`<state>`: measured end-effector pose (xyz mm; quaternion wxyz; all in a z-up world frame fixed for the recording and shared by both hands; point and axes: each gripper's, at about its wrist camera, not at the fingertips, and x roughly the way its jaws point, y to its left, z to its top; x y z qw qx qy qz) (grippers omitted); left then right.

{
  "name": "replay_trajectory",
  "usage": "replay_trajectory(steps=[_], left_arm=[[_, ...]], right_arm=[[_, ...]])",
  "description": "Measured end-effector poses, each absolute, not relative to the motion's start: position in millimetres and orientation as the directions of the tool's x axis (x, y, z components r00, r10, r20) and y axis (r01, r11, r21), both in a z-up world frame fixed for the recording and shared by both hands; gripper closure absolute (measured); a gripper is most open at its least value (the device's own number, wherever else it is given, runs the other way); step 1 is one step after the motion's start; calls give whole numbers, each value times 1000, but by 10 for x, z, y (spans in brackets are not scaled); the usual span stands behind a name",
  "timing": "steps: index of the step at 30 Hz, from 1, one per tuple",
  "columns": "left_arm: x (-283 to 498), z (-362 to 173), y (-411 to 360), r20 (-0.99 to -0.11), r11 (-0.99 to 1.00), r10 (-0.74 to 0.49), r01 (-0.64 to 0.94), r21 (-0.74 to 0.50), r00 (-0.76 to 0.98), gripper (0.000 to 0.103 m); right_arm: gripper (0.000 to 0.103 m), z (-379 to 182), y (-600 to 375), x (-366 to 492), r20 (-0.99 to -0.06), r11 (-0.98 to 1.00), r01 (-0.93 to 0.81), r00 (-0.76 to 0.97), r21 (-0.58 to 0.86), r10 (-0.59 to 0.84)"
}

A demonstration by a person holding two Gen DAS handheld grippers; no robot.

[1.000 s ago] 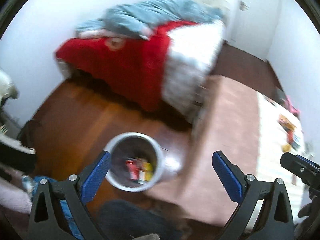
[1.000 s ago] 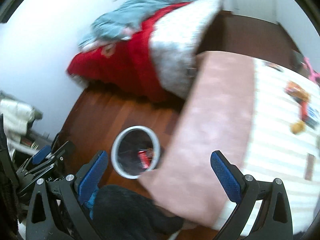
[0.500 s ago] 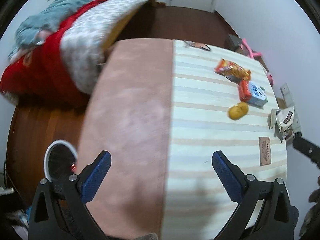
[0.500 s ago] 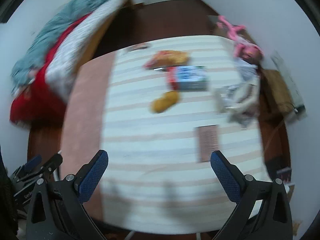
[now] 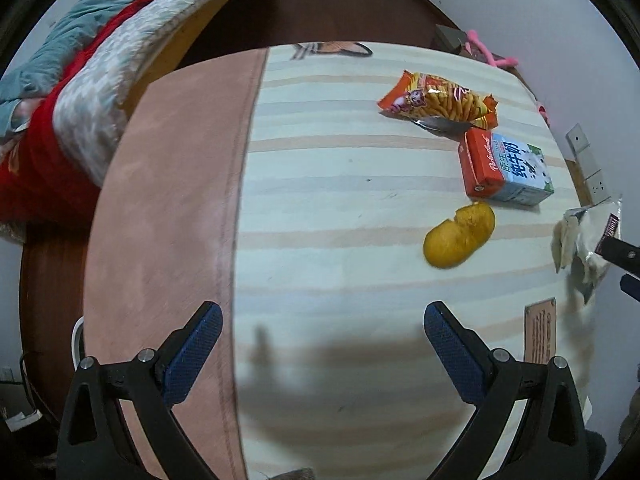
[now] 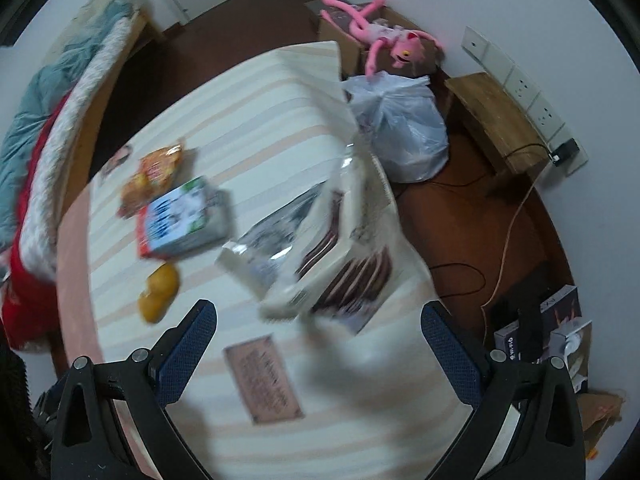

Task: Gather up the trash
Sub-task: 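Move both open tools back over the table toward the remaining trash, then grasp the Franzzi wrapper with the right tool while the left tool grasps the yellow bread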

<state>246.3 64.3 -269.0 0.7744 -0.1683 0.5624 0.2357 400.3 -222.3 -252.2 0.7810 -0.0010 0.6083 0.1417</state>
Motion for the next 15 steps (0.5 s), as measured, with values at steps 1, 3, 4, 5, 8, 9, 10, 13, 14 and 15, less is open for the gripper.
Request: replay_trajectory(steps=[1, 3, 4, 5, 8, 9, 10, 13, 14, 15], left_arm=[[2517, -2710, 640, -951, 835, 172, -550, 3, 256, 0], [2618, -2723, 621, -950, 845, 166, -534, -1, 264, 0], [2661, -2718, 608, -948, 852, 163, -524, -4, 272, 0], [2711, -2712, 587, -946, 861, 162, -508, -2, 280, 0], [2918, -2701, 465, -942, 912, 142, -411, 5, 305, 0], [2984, -2714, 433, -944, 924, 133, -383, 7, 303, 0], [3077, -2730, 376, -946, 943, 115, -333, 7, 304, 0], [3232, -2747, 295, -945, 967, 96, -253, 14, 313, 0], [3284, -2760, 266, -946, 976, 76, -220, 5, 314, 0], [3318, -2764, 254, -948, 979, 64, -203, -1, 313, 1]], right_arm=[[0, -2555, -2186, 4029, -951, 959, -225, 217, 170, 220], [0, -2684, -2108, 4138, -958, 962, -229, 210, 146, 196], [0, -2736, -2076, 4170, -959, 962, -230, 205, 145, 194], [1, -2787, -2046, 4211, -961, 963, -230, 201, 140, 188], [35, -2876, -1937, 4270, -965, 962, -240, 194, 130, 179], [41, -2885, -1926, 4278, -965, 962, -242, 192, 128, 177], [42, -2893, -1906, 4279, -965, 960, -246, 190, 131, 180], [53, -2898, -1859, 4256, -964, 956, -260, 190, 136, 188], [54, -2897, -1851, 4245, -963, 955, -262, 189, 138, 191], [56, -2887, -1855, 4227, -963, 954, -262, 187, 142, 195]])
